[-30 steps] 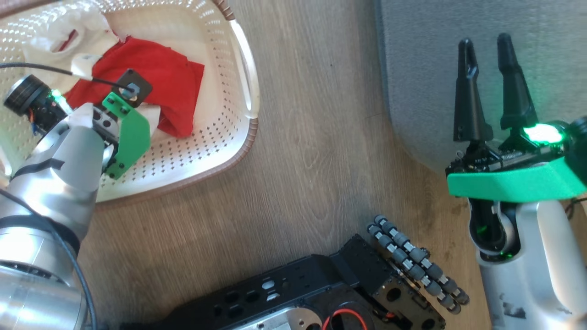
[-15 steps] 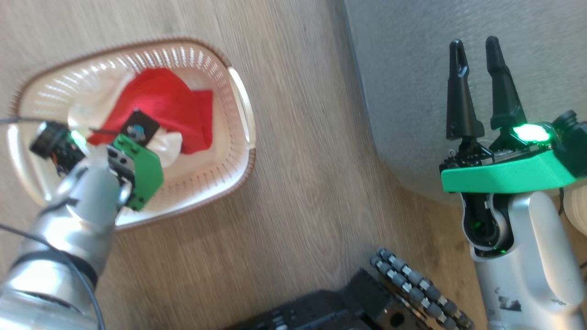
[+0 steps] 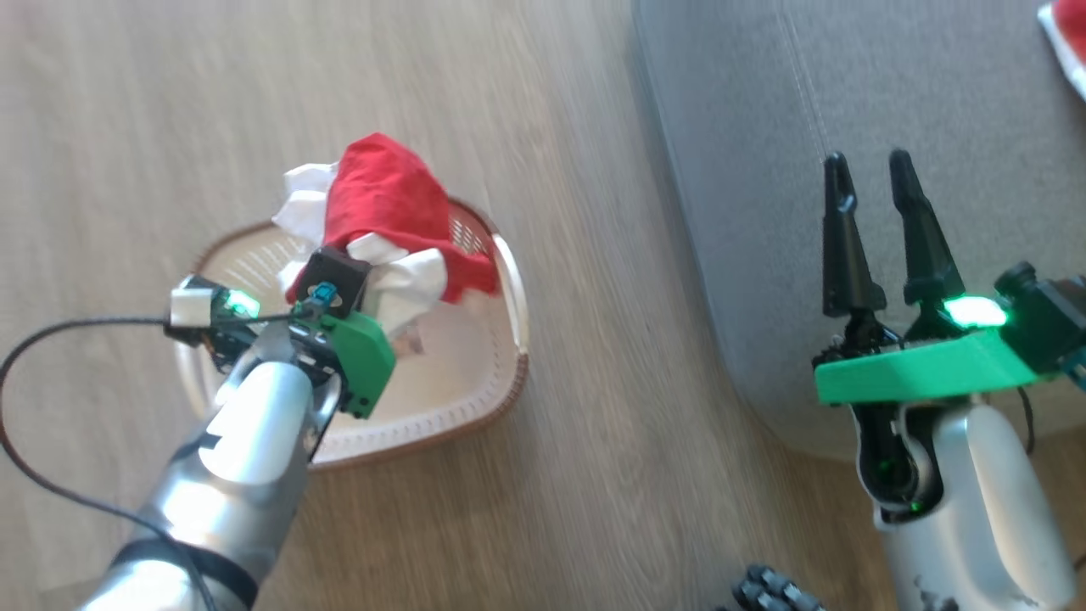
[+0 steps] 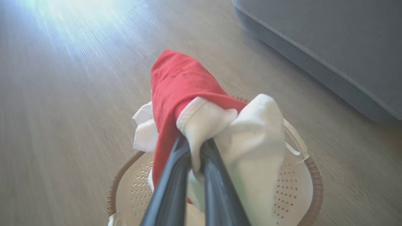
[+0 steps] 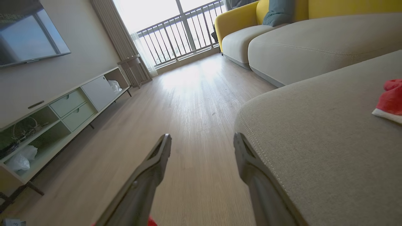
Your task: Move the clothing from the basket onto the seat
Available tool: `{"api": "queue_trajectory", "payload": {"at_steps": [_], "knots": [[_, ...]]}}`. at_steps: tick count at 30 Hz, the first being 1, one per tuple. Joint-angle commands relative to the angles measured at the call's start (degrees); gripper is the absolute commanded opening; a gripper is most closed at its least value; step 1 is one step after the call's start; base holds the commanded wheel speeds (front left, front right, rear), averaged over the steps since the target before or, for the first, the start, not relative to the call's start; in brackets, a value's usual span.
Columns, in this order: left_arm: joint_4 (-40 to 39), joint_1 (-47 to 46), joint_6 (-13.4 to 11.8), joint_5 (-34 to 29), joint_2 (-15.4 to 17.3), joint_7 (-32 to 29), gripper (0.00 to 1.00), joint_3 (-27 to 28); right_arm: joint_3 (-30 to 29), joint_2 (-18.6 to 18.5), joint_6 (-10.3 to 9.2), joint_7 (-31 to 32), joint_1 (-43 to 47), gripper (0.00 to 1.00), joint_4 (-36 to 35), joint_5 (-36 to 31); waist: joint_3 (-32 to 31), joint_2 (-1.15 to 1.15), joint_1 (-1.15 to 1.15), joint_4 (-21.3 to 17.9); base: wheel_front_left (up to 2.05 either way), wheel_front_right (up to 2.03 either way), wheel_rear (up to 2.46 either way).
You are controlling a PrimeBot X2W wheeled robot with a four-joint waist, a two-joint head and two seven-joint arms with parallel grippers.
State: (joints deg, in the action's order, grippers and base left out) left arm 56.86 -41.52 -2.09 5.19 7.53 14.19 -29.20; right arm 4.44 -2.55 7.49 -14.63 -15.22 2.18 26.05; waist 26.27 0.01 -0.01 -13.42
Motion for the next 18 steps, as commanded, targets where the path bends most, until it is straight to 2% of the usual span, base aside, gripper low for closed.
{"api": "queue_trajectory", "payload": {"at_steps": [1, 12, 18], "knots": [[-4.6, 0.8, -0.7, 0.5, 1.0, 0.8, 0.00, 2.4, 0.4, -0.3, 0.00, -0.4, 2.3, 1.00, -1.2, 0.3, -4.7, -0.01, 0.01, 3.0, 0.00, 0.00, 0.00], [-27.0, 8.0, -3.1, 0.2, 1.0, 0.8, 0.00, 7.8, 0.8, -0.3, 0.00, -0.4, 5.0, 1.00, 0.2, 0.1, -12.0, -0.01, 0.01, 5.4, 0.00, 0.00, 0.00], [-38.2, 10.6, -3.5, -0.6, 0.3, 0.8, 0.00, 10.3, 1.4, -0.3, 0.00, -0.4, 5.9, 1.00, 0.8, -0.1, -14.7, -0.01, 0.01, 6.2, 0.00, 0.00, 0.00]]}}
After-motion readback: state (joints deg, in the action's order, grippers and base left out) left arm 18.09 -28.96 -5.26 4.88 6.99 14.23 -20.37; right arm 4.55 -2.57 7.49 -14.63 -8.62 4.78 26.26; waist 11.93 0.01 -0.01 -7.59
